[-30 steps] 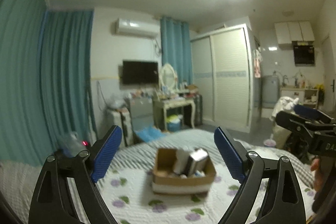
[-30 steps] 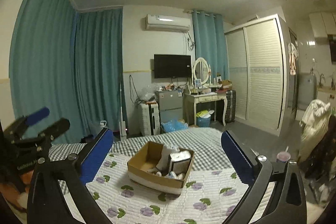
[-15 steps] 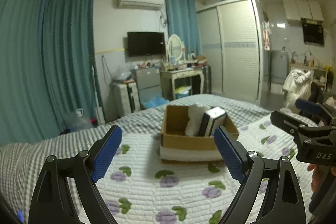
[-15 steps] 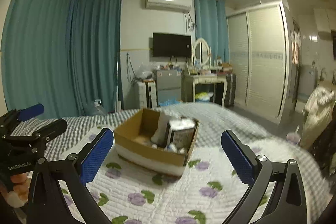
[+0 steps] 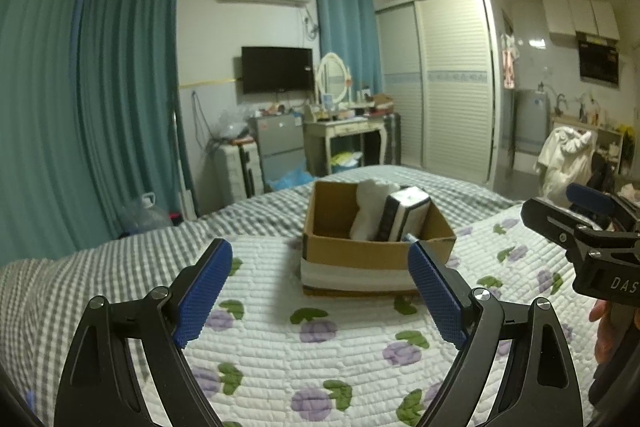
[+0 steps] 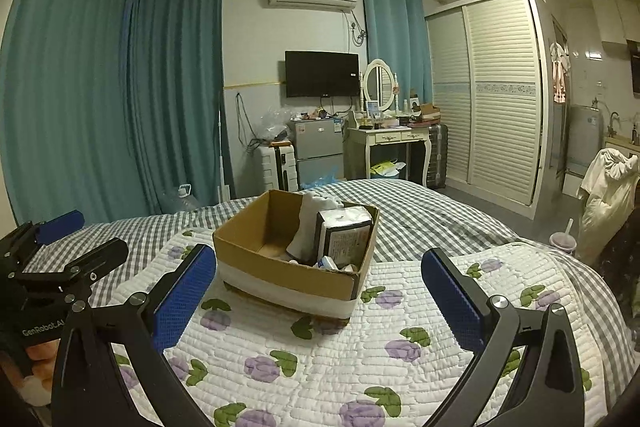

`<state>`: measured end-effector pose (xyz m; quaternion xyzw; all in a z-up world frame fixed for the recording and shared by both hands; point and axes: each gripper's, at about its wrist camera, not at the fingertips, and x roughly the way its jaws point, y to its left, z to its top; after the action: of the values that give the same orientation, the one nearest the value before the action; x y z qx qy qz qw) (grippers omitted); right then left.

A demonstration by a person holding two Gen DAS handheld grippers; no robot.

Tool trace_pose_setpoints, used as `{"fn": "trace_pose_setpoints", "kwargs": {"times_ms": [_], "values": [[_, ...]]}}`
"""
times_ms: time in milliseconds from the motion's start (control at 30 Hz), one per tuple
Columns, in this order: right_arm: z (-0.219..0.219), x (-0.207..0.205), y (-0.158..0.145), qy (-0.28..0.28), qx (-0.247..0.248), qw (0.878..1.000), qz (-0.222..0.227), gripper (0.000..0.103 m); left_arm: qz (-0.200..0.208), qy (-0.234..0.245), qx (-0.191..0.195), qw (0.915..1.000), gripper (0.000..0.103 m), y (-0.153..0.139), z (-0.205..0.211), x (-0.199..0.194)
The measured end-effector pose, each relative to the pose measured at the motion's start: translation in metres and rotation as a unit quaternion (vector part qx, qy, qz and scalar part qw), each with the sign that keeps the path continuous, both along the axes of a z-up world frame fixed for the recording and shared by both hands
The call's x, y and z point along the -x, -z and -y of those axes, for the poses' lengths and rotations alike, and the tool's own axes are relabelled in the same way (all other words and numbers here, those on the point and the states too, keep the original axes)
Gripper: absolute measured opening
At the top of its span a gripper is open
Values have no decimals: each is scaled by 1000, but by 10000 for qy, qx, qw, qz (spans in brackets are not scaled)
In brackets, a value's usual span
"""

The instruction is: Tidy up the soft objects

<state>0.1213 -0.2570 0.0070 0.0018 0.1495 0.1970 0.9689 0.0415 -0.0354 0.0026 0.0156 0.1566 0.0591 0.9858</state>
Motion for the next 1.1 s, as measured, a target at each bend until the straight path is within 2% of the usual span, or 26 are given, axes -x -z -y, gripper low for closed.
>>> {"fn": "trace_pose_setpoints", "kwargs": {"times_ms": [200,1100], "values": [[-1,0,0,-12,10,10000,-2,103,-42,83,144,9999,91,4,-4,-3],[-6,-1,8,16,133,9999,-71,103,-41,67,82,9999,91,4,-6,-1]]}}
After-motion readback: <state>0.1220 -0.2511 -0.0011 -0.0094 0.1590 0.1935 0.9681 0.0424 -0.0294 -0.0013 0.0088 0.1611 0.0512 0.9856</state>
